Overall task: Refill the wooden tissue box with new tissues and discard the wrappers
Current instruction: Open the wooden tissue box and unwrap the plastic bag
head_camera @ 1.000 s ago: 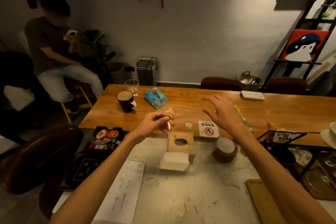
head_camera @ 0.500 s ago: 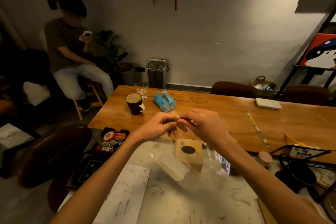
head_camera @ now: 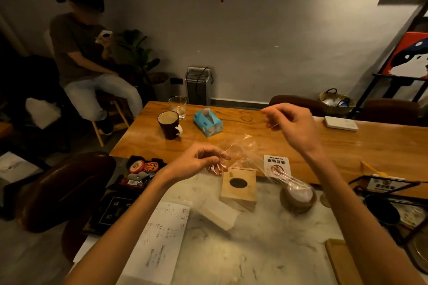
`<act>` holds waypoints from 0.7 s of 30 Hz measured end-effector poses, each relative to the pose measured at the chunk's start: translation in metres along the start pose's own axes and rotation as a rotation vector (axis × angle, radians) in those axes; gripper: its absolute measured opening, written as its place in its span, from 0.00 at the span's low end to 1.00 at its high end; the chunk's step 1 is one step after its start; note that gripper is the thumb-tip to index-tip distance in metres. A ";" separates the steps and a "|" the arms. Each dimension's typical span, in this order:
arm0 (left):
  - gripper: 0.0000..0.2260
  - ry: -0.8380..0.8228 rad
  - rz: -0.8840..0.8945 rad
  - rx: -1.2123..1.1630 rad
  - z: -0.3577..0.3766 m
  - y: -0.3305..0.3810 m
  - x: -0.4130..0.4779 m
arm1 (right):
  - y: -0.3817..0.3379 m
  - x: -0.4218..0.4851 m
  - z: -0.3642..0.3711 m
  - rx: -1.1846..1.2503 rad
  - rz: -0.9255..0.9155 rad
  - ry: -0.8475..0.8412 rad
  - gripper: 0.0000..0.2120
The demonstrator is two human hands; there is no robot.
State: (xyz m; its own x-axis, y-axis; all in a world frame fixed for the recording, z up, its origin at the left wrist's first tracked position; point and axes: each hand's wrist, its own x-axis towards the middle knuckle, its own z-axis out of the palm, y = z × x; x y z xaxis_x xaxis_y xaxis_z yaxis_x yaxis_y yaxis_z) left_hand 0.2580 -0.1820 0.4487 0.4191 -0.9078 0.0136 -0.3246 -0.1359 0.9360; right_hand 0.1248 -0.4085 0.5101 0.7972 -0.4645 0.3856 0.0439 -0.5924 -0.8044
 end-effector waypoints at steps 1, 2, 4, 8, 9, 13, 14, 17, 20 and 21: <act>0.10 0.013 0.001 -0.024 0.000 -0.003 -0.001 | -0.002 0.001 -0.011 0.053 0.030 -0.044 0.11; 0.10 0.028 0.002 -0.052 -0.001 -0.007 -0.002 | -0.001 -0.002 -0.021 0.074 0.052 -0.070 0.14; 0.10 0.066 -0.005 -0.093 -0.004 -0.014 -0.003 | 0.007 -0.016 -0.037 0.062 0.090 -0.006 0.20; 0.09 0.127 -0.028 -0.128 -0.011 -0.022 -0.005 | 0.059 -0.072 -0.036 0.170 0.453 0.045 0.53; 0.08 0.133 -0.035 -0.130 -0.012 -0.023 -0.006 | 0.073 -0.087 -0.024 0.248 0.574 -0.013 0.61; 0.09 0.112 -0.098 -0.116 -0.023 -0.030 -0.007 | 0.111 -0.114 0.037 0.686 0.778 -0.122 0.44; 0.10 0.110 -0.116 -0.123 -0.025 -0.031 -0.008 | 0.112 -0.111 0.047 0.726 0.787 -0.118 0.35; 0.23 0.363 -0.101 -0.011 -0.019 -0.027 -0.010 | 0.103 -0.097 0.063 0.663 0.745 -0.070 0.25; 0.29 0.616 0.276 0.723 -0.010 -0.017 -0.007 | 0.097 -0.090 0.067 0.577 0.661 -0.061 0.19; 0.27 0.534 0.400 0.972 -0.008 -0.014 -0.002 | 0.096 -0.090 0.067 0.567 0.635 -0.064 0.16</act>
State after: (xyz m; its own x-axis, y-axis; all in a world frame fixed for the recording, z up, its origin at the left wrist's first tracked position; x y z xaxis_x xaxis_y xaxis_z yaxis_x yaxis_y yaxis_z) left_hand 0.2681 -0.1750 0.4386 0.3680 -0.7046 0.6067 -0.9263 -0.3343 0.1736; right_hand 0.0980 -0.3795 0.3678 0.8041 -0.5493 -0.2274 -0.1417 0.1944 -0.9706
